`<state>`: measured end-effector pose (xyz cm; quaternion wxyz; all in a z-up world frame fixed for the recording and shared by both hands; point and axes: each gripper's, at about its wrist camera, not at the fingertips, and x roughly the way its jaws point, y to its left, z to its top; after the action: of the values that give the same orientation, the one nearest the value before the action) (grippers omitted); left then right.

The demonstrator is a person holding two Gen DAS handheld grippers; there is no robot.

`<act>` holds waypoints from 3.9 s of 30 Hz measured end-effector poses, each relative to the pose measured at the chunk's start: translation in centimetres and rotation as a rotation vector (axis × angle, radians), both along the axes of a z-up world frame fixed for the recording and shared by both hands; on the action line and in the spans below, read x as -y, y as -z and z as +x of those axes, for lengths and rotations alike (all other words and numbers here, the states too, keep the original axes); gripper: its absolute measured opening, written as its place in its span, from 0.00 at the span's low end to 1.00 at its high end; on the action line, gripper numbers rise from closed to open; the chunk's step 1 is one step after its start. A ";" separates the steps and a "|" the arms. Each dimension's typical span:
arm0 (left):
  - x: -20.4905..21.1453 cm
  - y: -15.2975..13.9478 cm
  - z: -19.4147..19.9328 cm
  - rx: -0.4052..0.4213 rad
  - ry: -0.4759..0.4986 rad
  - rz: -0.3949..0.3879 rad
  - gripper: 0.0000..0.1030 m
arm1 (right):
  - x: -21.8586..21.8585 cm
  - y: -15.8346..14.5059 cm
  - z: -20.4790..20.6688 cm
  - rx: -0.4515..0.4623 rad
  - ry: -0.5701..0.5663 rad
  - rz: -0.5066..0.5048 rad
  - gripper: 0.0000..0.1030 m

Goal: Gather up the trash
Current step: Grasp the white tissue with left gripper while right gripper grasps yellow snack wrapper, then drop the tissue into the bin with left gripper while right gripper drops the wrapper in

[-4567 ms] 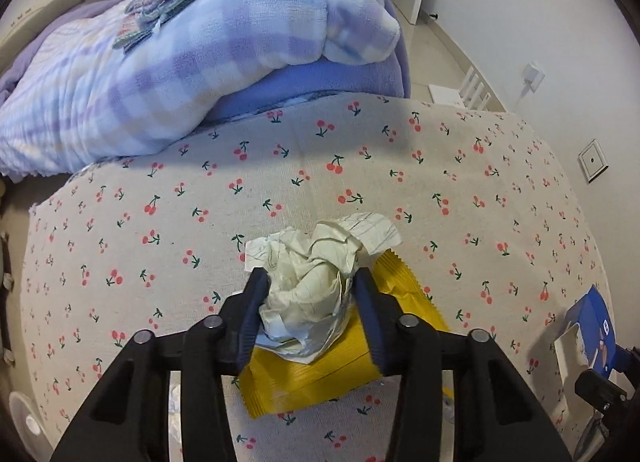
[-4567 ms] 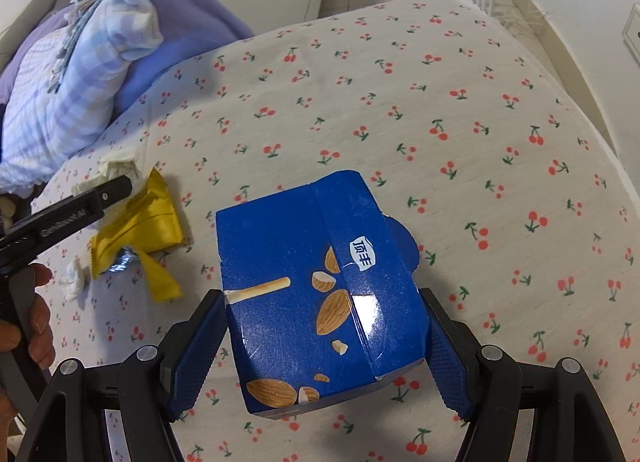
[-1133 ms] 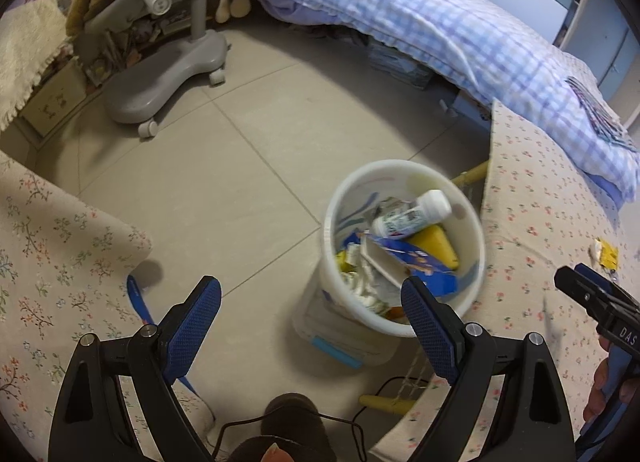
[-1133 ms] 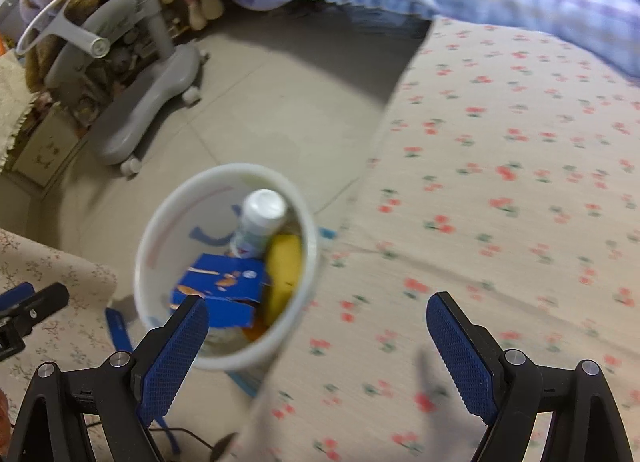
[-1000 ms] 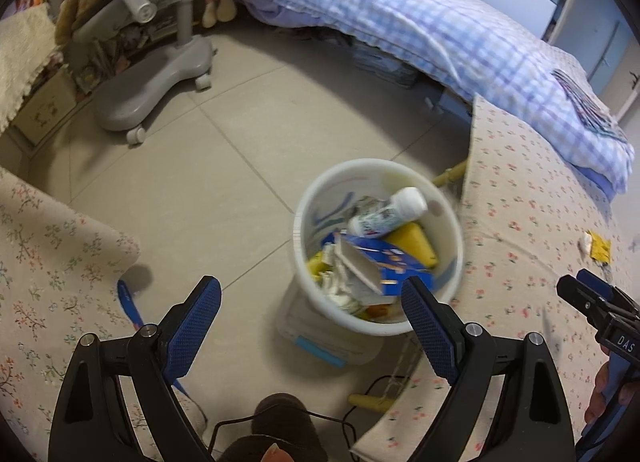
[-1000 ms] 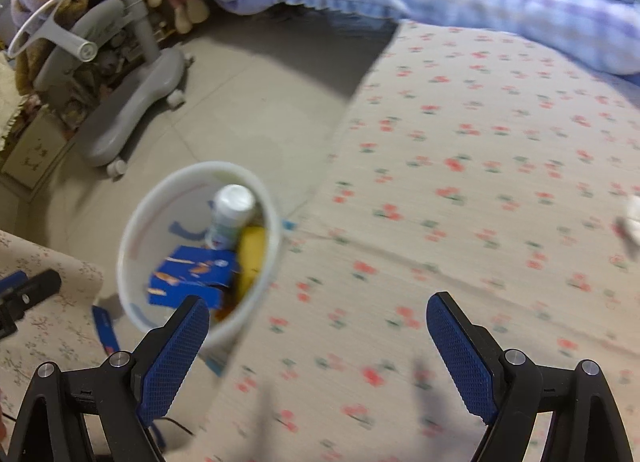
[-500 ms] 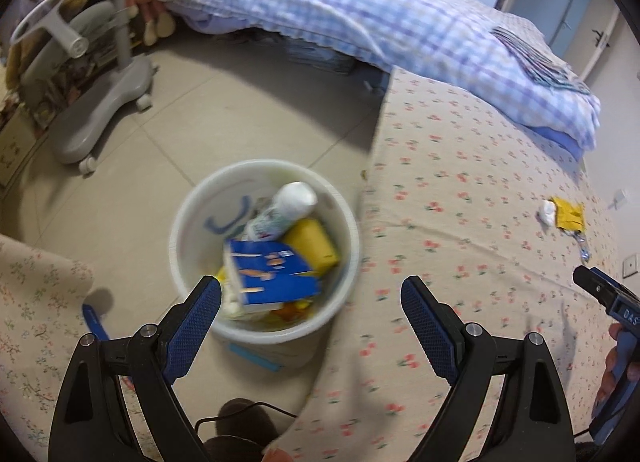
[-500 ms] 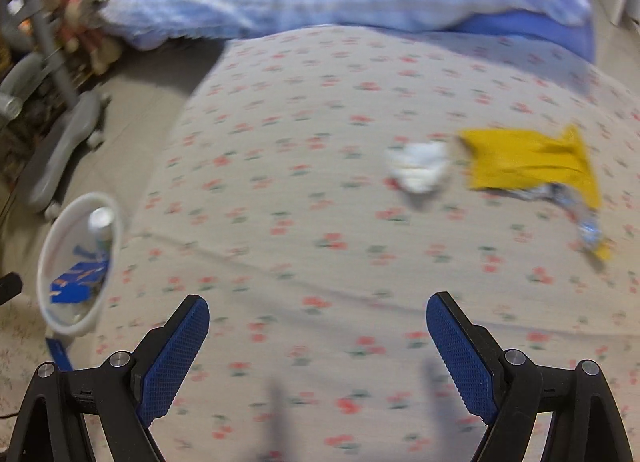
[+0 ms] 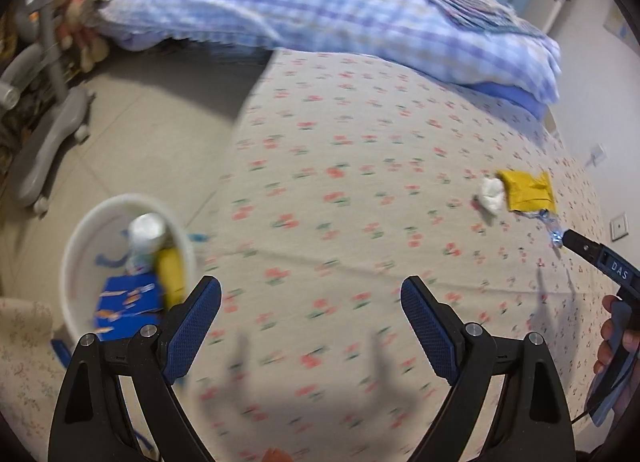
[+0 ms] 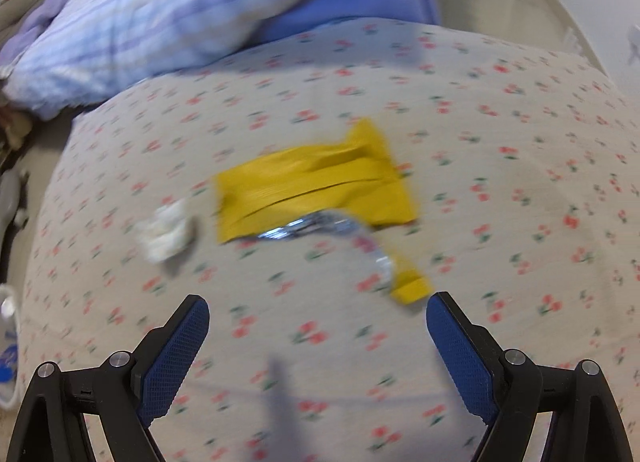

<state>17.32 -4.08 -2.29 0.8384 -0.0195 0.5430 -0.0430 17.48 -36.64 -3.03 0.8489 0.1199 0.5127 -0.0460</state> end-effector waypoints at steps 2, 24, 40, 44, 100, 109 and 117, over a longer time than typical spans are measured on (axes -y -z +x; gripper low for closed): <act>1.7 0.3 0.6 0.005 0.019 -0.008 0.90 | 1.2 0.3 0.4 -0.003 0.020 0.010 0.88; 13.8 4.8 5.4 0.109 0.190 -0.201 0.64 | 4.1 3.6 2.2 -0.041 0.020 0.070 0.58; 14.1 4.6 5.3 0.094 0.167 -0.232 0.21 | 4.0 1.9 1.1 0.004 -0.036 0.084 0.12; 13.6 3.9 4.4 0.083 0.159 -0.224 0.21 | 4.1 0.6 0.2 0.022 -0.044 0.100 0.10; -6.2 -2.5 -3.8 0.092 -0.054 -0.198 0.20 | 1.4 -2.0 -4.4 0.087 -0.044 0.114 0.12; -13.6 -2.5 -4.4 0.108 -0.181 -0.182 0.20 | -3.9 -4.4 -4.8 0.111 -0.152 0.126 0.12; -19.3 0.6 -3.6 0.040 -0.302 -0.161 0.21 | -11.4 -4.1 -3.5 0.099 -0.288 0.114 0.12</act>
<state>13.77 15.26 -2.87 0.8416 -0.1670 0.5121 0.0398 13.97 -25.25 1.06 0.8628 0.0951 0.4838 0.1114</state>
